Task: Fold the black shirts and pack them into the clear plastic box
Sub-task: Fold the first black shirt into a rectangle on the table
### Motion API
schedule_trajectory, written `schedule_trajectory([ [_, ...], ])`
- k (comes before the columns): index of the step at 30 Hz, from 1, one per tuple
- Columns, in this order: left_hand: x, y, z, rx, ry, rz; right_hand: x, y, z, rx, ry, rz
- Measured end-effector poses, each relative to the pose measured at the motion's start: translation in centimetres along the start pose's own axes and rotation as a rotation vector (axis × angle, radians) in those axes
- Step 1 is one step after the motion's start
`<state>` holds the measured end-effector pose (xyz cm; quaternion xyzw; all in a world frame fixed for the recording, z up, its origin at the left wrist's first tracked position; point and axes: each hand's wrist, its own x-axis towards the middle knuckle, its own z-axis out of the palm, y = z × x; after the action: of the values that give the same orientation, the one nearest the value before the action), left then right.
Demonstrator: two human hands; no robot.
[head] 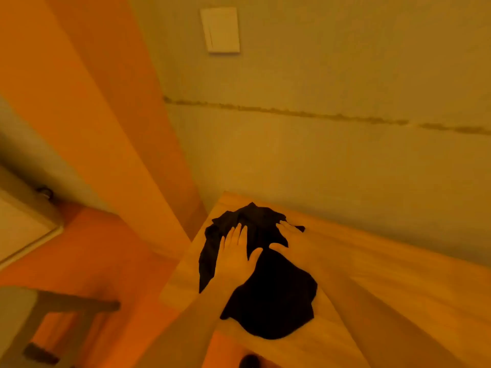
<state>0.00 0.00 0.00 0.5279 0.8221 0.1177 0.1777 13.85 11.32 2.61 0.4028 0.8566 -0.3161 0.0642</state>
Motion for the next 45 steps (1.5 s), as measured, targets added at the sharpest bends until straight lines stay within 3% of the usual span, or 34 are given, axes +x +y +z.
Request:
schedule_trajectory([
  [6, 2.7, -1.4, 0.5, -0.242, -0.011, -0.026, 2.9, -0.1, 3.8, 0.348, 0.062, 0.203],
  [10, 3.5, -1.3, 0.1, -0.292, 0.053, -0.099, 3.6, 0.3, 3.5, 0.607, 0.210, 0.290],
  [14, 5.4, 0.0, -2.0, -0.362, 0.118, 0.005, 3.0, -0.1, -0.3, 0.765, 0.139, 0.266],
  [16, 6.8, 1.7, -4.3, -0.430, -0.032, 0.147, 2.7, -0.1, -2.8, 0.819, 0.028, 0.212],
  [18, 8.1, 3.9, -7.3, -0.525, -0.297, 0.231, 2.5, 0.0, -5.3, 0.778, -0.069, 0.113],
  [20, 9.2, 5.9, -10.2, -0.544, -0.506, 0.283, 2.0, 0.0, -7.8, 0.754, -0.077, 0.029],
  [24, 10.5, 8.6, -13.9, -0.563, -0.585, 0.231, 0.3, -0.4, -12.8, 0.716, -0.011, -0.021],
  [29, 10.7, 11.9, -18.0, -0.543, -0.504, 0.268, -2.4, 0.1, -18.0, 0.631, 0.089, -0.071],
  [36, 10.8, 17.3, -26.3, -0.520, -0.205, 0.418, -7.0, 2.1, -27.3, 0.399, 0.067, -0.063],
  [42, 11.2, 20.1, -32.6, -0.227, -0.165, 0.473, -11.2, 5.1, -33.8, 0.286, 0.144, 0.020],
  [45, 11.6, 21.5, -35.0, -0.211, -0.098, 0.494, -12.7, 6.3, -36.2, 0.234, 0.212, 0.059],
])
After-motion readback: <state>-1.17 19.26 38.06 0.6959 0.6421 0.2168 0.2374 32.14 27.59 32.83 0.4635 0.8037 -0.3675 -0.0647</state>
